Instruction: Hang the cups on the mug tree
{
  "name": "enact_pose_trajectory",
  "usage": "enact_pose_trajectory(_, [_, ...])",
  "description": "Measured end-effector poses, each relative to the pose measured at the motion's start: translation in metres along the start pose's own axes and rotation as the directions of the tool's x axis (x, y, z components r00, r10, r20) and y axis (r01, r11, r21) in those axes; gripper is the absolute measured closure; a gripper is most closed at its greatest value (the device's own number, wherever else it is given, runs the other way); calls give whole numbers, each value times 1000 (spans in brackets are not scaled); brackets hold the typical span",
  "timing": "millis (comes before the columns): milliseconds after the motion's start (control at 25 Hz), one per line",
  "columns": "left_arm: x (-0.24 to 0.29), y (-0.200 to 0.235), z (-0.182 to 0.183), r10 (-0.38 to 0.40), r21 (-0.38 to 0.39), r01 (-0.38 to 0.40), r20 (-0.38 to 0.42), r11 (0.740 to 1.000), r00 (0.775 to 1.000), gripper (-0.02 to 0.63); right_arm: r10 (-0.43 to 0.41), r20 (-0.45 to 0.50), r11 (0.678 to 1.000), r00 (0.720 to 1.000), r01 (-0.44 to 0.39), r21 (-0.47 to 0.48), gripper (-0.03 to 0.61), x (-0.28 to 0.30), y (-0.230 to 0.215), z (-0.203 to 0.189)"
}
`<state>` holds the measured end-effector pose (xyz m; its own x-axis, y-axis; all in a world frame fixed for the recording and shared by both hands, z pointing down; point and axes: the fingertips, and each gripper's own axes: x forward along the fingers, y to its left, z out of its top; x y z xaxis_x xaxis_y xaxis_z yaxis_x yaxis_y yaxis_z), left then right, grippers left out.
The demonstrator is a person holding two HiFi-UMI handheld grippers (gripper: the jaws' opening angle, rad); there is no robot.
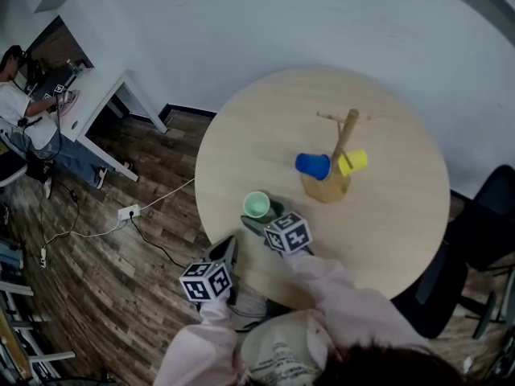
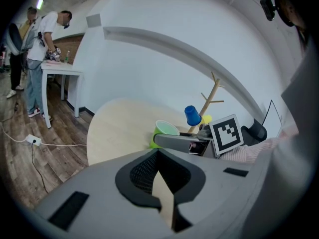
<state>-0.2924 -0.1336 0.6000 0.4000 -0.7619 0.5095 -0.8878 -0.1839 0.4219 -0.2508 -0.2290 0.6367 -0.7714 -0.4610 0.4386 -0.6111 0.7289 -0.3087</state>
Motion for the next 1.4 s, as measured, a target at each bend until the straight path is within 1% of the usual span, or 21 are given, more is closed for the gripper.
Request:
enact_pose_trajectory(400, [-4,8,-2,10,-2,-10,-6,1000,1000,609,-35,3,998,999,35,-45,187,7,0,1])
enact_pose_trajectory(440, [-4,8,-2,10,-1,-10,-7,1000,1000,609,-41,5,998,999,41,-46,190,7,0,1])
enact_pose_trajectory(520, [-5,10,-3,13,-2,-13,-10,1000,1000,609,-51,9,997,999,51,-50,216,8,-2,2])
enact_pose_trajectory(680, [-7,14,-4,18,-7,-18,-10,1000,1000,609,-61,13,996,998,61,-60,224,8,-3,2])
enact_pose_trajectory(800, [-8,15,-3,19,-6,-19,-10,1000,1000,609,-58,29,997,998,59,-41,227,7,-4,5])
enact_pose_trajectory(960, [-8,15,-3,15,-5,-15,-12,1000,1000,609,-54,47,999,997,54,9,229,3,-7,8])
enact_pose_trajectory(1400, [-5,4,4,-18,20,18,3,1000,1000,609,-41,92,998,995,35,59,229,-13,-7,24])
